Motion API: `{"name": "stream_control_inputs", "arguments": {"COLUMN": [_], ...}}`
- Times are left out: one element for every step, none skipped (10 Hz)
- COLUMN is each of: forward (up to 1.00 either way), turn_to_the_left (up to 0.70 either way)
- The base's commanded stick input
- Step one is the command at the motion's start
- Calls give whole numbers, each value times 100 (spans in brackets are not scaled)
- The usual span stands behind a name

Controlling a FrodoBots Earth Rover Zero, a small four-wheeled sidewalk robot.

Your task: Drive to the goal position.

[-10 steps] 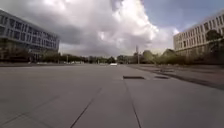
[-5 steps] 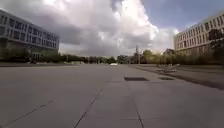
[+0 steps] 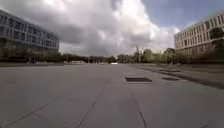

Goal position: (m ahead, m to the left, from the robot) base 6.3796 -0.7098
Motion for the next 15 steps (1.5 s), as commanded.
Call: {"name": "stream_control_inputs", "arguments": {"forward": [70, 70, 70, 70, 70, 70, 70, 70, 70, 70, 70, 70, 70, 70, 70], "turn_to_the_left": [0, 0, 0, 0, 0, 0, 0, 0, 0, 0, 0, 0, 0, 0, 0]}}
